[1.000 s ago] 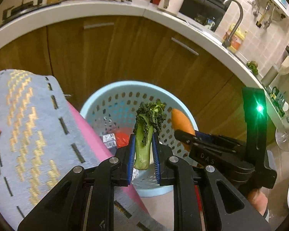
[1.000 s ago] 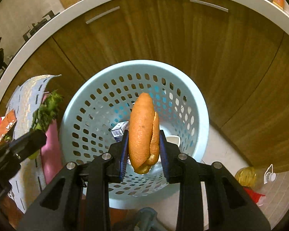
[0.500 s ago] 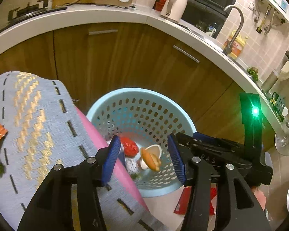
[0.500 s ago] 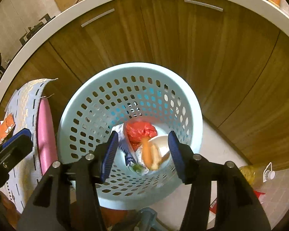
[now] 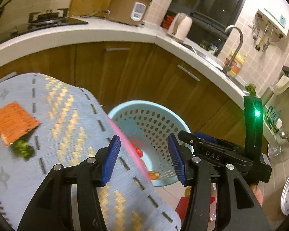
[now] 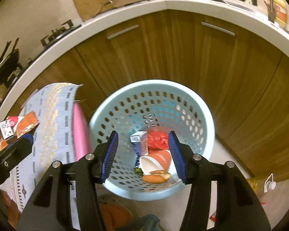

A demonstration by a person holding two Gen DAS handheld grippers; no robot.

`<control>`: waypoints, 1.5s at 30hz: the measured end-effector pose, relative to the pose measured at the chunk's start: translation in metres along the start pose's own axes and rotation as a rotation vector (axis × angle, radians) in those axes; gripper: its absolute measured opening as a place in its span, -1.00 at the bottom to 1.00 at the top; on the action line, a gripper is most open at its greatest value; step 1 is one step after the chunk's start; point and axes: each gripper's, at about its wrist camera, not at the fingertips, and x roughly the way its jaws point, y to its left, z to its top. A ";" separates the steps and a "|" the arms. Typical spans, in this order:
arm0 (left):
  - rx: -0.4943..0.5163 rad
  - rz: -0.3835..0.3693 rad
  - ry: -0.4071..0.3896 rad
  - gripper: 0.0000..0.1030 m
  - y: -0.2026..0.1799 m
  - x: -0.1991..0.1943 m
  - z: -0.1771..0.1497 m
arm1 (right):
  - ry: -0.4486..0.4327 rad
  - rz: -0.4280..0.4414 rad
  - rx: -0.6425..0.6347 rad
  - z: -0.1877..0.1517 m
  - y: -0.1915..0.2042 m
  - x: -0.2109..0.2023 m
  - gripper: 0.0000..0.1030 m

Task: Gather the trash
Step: 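Move both open tools back over the rug toward the remaining trash, then grasp the white-blue milk carton with the right tool while the left tool grasps the orange snack bag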

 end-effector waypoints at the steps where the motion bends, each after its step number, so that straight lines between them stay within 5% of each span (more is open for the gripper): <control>1: -0.004 0.008 -0.013 -0.04 0.002 -0.008 -0.001 | -0.004 0.006 -0.006 0.000 0.004 -0.002 -0.03; 9: -0.051 0.076 -0.123 -0.04 0.033 -0.077 -0.009 | -0.052 0.078 -0.092 -0.001 0.061 -0.024 -0.03; 15: -0.098 0.200 -0.218 -0.04 0.072 -0.139 -0.020 | -0.072 0.150 -0.200 -0.006 0.123 -0.037 -0.03; 20: -0.166 0.347 -0.261 -0.03 0.126 -0.186 -0.036 | -0.073 0.208 -0.307 -0.014 0.184 -0.038 -0.03; 24: -0.243 0.463 -0.256 0.24 0.184 -0.214 -0.057 | -0.025 0.300 -0.368 -0.024 0.233 -0.029 -0.03; 27: -0.307 0.538 -0.235 0.25 0.229 -0.227 -0.073 | 0.008 0.346 -0.429 -0.032 0.273 -0.019 -0.03; 36: -0.361 0.540 -0.174 0.49 0.314 -0.222 -0.082 | -0.013 0.356 -0.560 -0.030 0.362 0.013 -0.03; 45: -0.359 0.476 -0.132 0.55 0.339 -0.197 -0.075 | -0.007 0.373 -0.555 -0.009 0.385 0.049 0.34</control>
